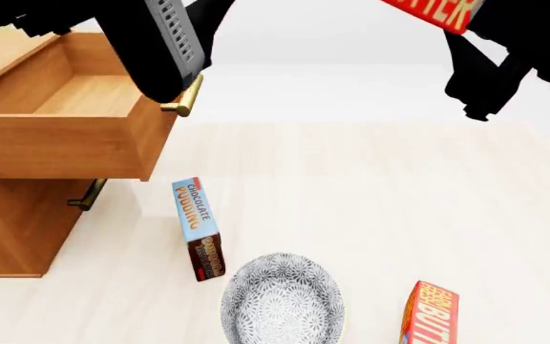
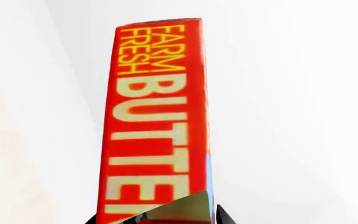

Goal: Put the butter at the front in the top drawer of the cabinet and close it.

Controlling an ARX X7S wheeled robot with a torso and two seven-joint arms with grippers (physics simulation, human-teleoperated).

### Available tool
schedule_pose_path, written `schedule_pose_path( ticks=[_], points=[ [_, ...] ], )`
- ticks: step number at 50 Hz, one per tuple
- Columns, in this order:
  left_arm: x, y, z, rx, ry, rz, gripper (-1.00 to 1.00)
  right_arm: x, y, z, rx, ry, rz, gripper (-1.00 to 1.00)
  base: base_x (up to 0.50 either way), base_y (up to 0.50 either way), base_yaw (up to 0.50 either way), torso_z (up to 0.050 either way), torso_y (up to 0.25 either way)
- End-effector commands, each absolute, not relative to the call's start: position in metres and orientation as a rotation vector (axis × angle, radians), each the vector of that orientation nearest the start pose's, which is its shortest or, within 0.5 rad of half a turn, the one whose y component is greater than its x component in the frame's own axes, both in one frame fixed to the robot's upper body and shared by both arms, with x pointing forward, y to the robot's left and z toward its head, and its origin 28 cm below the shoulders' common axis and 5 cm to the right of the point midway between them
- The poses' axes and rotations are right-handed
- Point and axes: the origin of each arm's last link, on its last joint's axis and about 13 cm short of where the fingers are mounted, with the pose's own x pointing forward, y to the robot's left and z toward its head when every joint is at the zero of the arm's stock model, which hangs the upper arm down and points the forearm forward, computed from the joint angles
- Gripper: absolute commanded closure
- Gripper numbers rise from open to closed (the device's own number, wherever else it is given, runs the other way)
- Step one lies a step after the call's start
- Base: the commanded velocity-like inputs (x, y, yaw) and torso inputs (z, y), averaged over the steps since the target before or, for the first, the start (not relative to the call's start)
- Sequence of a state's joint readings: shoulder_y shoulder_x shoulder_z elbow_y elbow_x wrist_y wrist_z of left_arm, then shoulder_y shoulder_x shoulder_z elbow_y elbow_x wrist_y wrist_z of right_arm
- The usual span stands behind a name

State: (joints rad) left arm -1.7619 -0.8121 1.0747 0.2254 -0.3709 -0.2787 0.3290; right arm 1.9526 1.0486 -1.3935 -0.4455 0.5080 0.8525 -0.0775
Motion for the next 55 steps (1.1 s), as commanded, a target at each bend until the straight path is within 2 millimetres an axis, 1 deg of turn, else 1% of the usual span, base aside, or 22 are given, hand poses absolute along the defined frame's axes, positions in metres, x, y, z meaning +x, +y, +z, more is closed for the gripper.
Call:
schedule_pose_path(
  ticks=[1, 9, 14, 23, 33, 42, 55],
  points=[
    [0.285, 0.237, 0.407, 1.217, -0.722, -0.642, -1.00, 0.248, -0.192, 0.394, -1.291, -0.331, 0.054, 1.00, 0.00, 0.00, 0.00, 0.000, 0.000],
    [0.288, 0.233, 0.398, 1.218, -0.694, -0.674, -1.00, 0.252, -0.189, 0.388, -1.348, -0.334, 0.059, 1.00, 0.00, 0.00, 0.00, 0.001, 0.001],
    [0.288, 0.232, 0.397, 1.221, -0.687, -0.686, -1.00, 0.254, -0.189, 0.386, -1.389, -0.332, 0.058, 1.00, 0.00, 0.00, 0.00, 0.000, 0.000],
    [0.287, 0.232, 0.396, 1.232, -0.673, -0.699, -1.00, 0.252, -0.193, 0.393, -1.449, -0.320, 0.038, 1.00, 0.00, 0.00, 0.00, 0.000, 0.002],
    [0.290, 0.230, 0.385, 1.228, -0.651, -0.726, -1.00, 0.251, -0.187, 0.396, -1.452, -0.335, 0.061, 1.00, 0.00, 0.00, 0.00, 0.001, 0.001],
    [0.294, 0.227, 0.377, 1.222, -0.667, -0.742, -1.00, 0.251, -0.183, 0.397, -1.433, -0.354, 0.103, 1.00, 0.00, 0.00, 0.00, 0.000, 0.001],
    [0.300, 0.223, 0.372, 1.210, -0.691, -0.730, -1.00, 0.248, -0.179, 0.395, -1.419, -0.363, 0.129, 1.00, 0.00, 0.00, 0.00, 0.001, 0.002]
  ],
)
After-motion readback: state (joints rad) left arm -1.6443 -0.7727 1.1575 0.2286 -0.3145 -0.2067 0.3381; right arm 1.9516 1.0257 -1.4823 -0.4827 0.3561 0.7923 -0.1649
